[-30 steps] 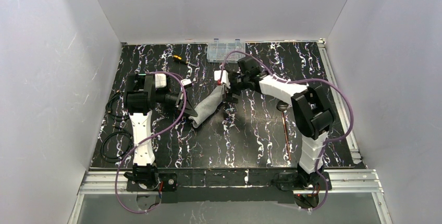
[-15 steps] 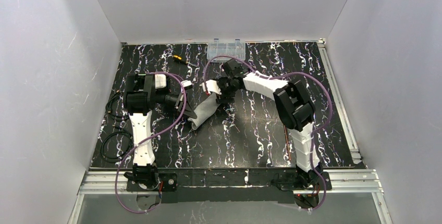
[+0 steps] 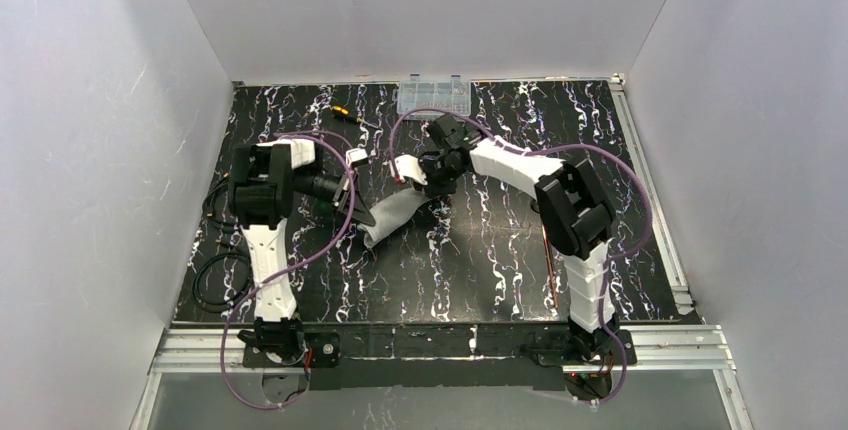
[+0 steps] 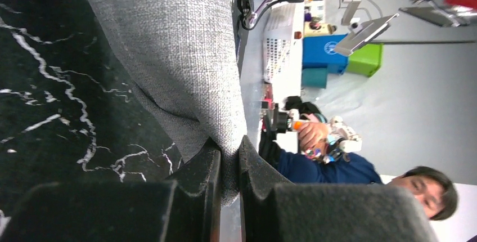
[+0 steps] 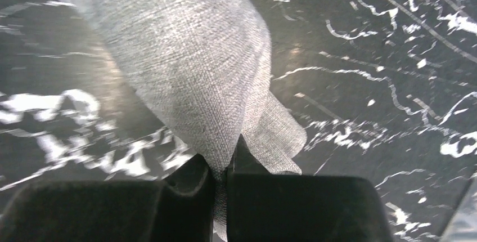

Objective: Fold the napkin into a case and place the utensils inside
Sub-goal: Turn over the smaller rectangle folded napkin at the center of the board.

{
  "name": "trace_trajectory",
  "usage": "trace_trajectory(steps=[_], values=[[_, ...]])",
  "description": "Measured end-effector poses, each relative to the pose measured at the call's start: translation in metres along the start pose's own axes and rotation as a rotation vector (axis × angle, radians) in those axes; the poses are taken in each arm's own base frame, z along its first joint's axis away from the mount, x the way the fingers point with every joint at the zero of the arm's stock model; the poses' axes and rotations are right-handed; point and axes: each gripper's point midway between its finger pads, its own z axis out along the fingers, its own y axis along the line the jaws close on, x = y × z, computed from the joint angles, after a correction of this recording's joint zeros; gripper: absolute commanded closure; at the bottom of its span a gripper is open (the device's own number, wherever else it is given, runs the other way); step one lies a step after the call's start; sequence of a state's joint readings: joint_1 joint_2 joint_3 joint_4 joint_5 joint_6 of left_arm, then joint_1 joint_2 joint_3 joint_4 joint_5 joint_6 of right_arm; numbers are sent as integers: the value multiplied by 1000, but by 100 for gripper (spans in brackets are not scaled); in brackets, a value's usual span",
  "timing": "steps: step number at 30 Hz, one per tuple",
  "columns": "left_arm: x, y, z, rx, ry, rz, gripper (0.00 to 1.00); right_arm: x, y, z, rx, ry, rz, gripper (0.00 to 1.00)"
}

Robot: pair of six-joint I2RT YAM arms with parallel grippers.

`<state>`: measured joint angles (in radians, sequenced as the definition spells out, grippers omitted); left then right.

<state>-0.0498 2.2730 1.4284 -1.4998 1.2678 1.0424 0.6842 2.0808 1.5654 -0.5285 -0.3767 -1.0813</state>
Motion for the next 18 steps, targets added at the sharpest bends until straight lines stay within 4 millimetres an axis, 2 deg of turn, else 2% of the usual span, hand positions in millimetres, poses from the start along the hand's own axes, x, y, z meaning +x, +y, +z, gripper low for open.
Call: trace_trajectory(steps=[3,6,9,12,15,18], values=[[1,-18,-3,-31,13,65,100,-14,20,-23,-69,-6,89,99],[6,-33,-4,-64,34,127,100,-38,39,-53,-126,-34,204,97],[13,-40,-3,-91,69,166,100,-63,71,-83,-215,-83,350,99],[21,-39,0,-106,112,174,100,-78,110,-101,-330,-129,505,99],[27,-37,4,-109,148,173,100,-74,151,-104,-438,-122,645,99],[31,-33,9,-106,177,164,100,-59,184,-94,-497,-81,751,99]])
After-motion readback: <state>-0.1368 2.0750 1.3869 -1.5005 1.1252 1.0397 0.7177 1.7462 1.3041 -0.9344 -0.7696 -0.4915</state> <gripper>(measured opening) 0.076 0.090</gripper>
